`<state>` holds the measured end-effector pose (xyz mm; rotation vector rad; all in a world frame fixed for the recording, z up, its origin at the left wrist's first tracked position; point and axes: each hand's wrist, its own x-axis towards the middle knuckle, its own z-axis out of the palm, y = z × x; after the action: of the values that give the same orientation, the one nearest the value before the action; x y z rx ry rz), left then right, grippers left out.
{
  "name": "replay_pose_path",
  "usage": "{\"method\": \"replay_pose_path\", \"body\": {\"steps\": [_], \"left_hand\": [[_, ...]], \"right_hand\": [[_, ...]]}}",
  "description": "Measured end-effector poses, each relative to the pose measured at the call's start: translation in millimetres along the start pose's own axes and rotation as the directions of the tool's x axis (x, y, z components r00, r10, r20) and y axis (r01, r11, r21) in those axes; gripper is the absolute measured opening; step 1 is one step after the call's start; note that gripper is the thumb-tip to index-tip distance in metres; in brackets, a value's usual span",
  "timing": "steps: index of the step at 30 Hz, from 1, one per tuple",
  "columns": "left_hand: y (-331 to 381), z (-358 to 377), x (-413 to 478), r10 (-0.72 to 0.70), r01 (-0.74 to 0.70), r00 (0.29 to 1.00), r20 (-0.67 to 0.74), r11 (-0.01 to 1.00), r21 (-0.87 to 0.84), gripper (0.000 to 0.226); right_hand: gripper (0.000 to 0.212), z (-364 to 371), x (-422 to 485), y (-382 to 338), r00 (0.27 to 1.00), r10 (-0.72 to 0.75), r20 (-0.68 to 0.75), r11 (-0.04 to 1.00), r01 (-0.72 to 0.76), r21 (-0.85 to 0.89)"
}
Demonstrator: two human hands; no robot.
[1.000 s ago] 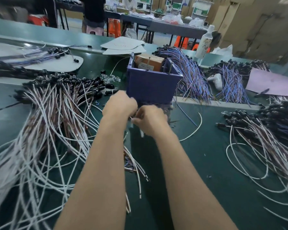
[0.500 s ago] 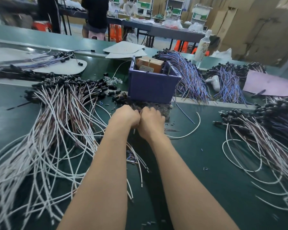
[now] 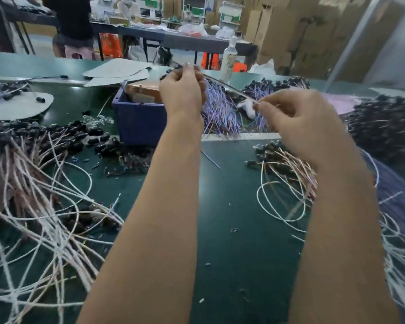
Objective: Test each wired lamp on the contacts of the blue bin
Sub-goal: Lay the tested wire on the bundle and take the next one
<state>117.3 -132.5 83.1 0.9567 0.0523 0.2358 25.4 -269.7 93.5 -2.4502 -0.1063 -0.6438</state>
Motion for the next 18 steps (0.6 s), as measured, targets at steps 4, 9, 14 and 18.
{"method": "replay_pose_path", "body": {"steps": [4,9,14,18], "left_hand": [[-53.2,55.6,-23.6,-0.293,0.289,0.931,0.218,0.956,0.051,0.021],[-146.5,95.9,-57.4,-0.617,0.455,0.713,0.332,0.768,0.450,0.023],[-206.2,94.8,-69.4,-0.656,0.363,0.708,0.263,0.656,0.662,0.013],[-200.4,86.5,-62.2,-0.627,0.365,0.737,0.252,0.683,0.632,0.012]], "right_hand": [[0.015,-51.0,-15.1,40.5,0.958,0.204,-0.200,0.961,-0.235,-0.146],[0.017,-18.5,-28.8,134.0,0.765,0.629,-0.139,0.734,-0.644,-0.217],[0.023,17.9,-48.8,179.1,0.599,0.787,-0.148,0.553,-0.791,-0.262],[0.019,21.7,-36.3,166.6,0.674,0.704,-0.223,0.646,-0.738,-0.192]]}}
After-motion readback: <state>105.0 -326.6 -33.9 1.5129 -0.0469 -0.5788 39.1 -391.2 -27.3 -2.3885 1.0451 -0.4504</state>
